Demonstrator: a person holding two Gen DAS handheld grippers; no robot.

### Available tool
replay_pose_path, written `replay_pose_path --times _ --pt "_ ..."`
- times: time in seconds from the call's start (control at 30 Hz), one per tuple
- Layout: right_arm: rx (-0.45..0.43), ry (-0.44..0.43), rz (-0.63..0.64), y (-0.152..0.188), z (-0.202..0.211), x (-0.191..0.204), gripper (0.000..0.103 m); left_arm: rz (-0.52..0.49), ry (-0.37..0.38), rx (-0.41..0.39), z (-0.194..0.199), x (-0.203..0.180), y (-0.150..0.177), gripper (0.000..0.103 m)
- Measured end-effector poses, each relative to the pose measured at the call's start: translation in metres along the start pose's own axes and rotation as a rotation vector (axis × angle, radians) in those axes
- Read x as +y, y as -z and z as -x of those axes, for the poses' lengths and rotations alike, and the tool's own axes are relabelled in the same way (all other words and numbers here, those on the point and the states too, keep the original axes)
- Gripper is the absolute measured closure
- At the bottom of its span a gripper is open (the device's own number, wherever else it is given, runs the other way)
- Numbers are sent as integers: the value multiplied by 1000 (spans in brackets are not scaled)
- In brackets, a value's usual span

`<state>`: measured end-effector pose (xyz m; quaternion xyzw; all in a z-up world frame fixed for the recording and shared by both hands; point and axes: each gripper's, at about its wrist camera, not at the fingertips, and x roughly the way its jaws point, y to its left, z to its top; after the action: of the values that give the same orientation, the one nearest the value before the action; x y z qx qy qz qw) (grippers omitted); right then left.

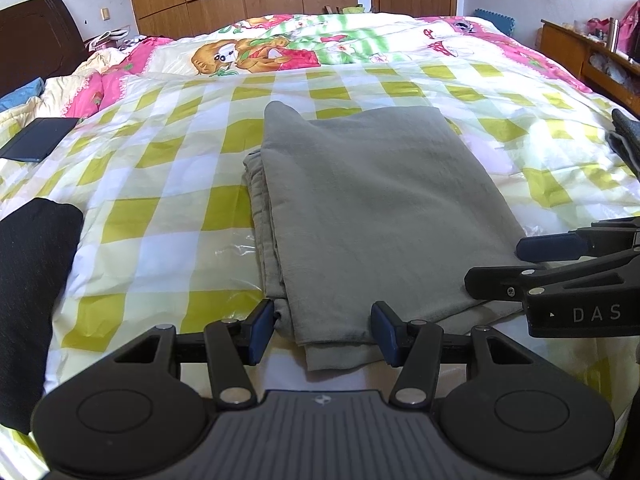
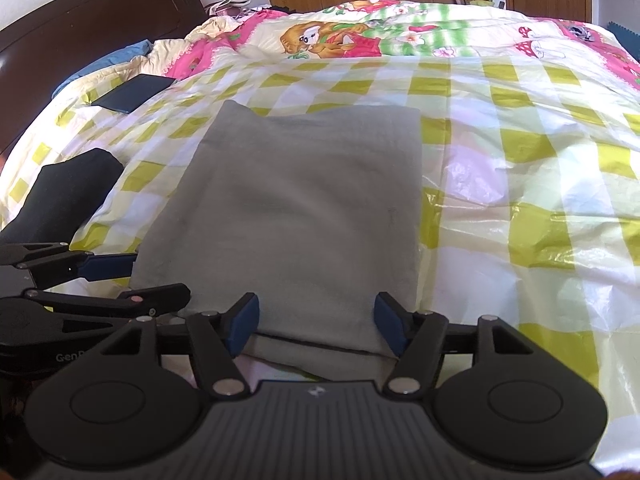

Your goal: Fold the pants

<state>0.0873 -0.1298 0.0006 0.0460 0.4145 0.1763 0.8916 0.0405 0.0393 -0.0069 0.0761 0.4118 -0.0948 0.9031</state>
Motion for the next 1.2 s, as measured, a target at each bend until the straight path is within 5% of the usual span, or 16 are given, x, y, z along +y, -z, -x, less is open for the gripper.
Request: replay_pose_path --times 0.47,0.8,1.2 --pt "-37 -17 -46 6 18 -6 36 -33 -14 -10 15 -6 6 37" --pt "-146 -62 -122 -3 43 -24 30 21 -9 -114 47 13 -12 37" --pt "-64 -72 -212 -35 -24 -57 30 84 38 -71 -7 30 -32 37"
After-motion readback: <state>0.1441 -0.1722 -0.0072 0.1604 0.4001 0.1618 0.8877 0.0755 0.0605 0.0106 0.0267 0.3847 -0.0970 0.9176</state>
